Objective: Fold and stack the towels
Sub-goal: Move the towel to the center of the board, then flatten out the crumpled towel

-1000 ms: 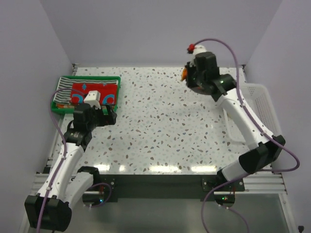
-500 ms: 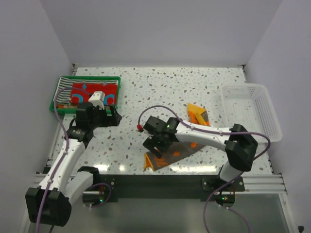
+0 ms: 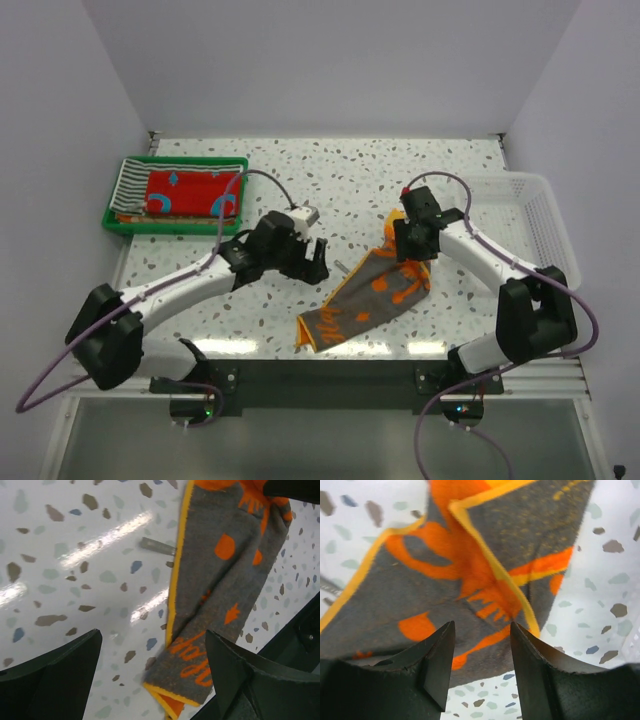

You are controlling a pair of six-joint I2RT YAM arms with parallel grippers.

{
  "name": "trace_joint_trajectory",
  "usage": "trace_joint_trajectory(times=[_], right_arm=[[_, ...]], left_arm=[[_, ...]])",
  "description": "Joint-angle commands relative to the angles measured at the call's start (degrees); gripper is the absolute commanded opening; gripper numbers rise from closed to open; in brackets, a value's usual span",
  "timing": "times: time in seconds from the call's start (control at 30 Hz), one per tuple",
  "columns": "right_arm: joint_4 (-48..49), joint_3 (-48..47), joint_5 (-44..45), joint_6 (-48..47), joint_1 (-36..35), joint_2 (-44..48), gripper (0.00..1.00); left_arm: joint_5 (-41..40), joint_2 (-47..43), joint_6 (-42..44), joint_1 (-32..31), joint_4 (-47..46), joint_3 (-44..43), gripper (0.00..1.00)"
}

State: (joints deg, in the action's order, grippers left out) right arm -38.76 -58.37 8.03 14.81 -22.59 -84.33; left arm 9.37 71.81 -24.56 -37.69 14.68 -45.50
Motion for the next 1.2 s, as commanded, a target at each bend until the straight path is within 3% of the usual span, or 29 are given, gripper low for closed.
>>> trace_joint_trajectory(times=[0.0, 0.23, 0.37, 0.57, 0.8, 0.97, 1.0, 1.1, 1.17], right_arm=[[5.7, 1.8, 1.2, 2.4, 3.3, 0.3, 0.52], [8.0, 1.9, 1.8, 2.1, 6.9, -2.6, 0.52], [8.9, 2.2, 2.3, 3.2, 8.0, -3.1, 0.51], [9.3, 1.1, 1.6, 1.8, 8.1, -5.3, 0.5], [11.1, -1.0, -6.9, -0.5, 7.4, -8.5, 0.48], [11.2, -3.8, -7.6, -0.9, 3.9, -12.6, 0.31], [11.7, -4.7, -7.8, -0.6, 3.2, -13.0, 0.2], [12.6, -7.6, -7.9, 0.9, 0.8, -14.7, 0.07], [13.5, -8.4, -7.9, 2.8, 0.1, -15.0, 0.05]], left_arm=[[-5.3, 7.3, -2.0, -7.9, -3.9, -7.2, 0.89], [-7.2, 23.6, 0.9, -15.9, -2.7, -17.2, 0.75], [-7.6, 31.1, 2.0, -19.0, -1.9, -20.9, 0.57], [-9.0, 34.2, 1.2, -19.8, -0.5, -19.8, 0.33], [-14.5, 29.7, -4.2, -19.7, 4.6, -14.1, 0.21], [-16.6, 23.4, -9.4, -18.7, 7.1, -7.0, 0.2], [-16.6, 22.2, -10.4, -18.3, 7.4, -5.7, 0.2], [-16.6, 17.2, -15.1, -15.7, 9.3, -0.7, 0.2], [-16.8, 12.9, -18.8, -13.8, 10.1, 2.7, 0.2]])
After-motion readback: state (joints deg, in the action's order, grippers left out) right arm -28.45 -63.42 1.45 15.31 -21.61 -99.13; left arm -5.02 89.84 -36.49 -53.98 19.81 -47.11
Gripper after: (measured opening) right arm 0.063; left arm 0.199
